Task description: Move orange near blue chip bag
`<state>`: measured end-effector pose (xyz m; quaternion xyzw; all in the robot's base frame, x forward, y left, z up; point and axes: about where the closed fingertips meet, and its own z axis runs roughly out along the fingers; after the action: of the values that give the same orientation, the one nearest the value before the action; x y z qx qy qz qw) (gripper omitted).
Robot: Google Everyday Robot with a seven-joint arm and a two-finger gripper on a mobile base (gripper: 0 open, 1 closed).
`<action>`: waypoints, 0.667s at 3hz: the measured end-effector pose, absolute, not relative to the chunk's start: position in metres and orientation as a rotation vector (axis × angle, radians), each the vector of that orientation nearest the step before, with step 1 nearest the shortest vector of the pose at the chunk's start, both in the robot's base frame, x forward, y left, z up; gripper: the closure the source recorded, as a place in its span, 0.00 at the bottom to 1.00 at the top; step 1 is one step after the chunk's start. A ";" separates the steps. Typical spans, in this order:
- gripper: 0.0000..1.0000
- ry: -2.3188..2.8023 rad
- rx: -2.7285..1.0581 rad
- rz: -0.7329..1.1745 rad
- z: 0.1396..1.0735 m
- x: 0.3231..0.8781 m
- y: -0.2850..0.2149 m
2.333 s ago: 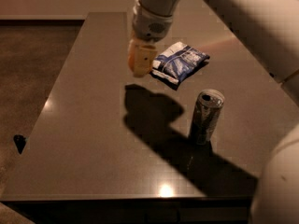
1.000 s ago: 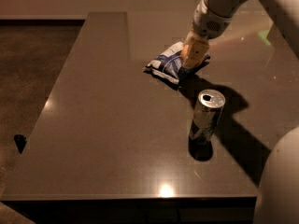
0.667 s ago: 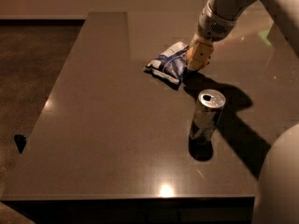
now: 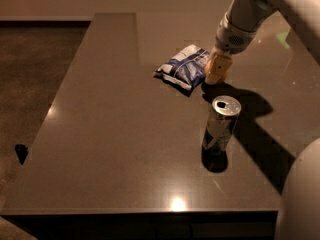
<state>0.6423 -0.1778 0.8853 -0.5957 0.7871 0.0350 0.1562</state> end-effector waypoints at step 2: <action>0.27 2.276 -1.690 0.180 0.869 0.635 -0.164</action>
Offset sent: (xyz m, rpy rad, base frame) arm -0.0152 0.0177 -0.0169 0.0450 0.0653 -0.0096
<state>0.6345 -0.1638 0.8689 -0.5884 0.7921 0.0628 0.1499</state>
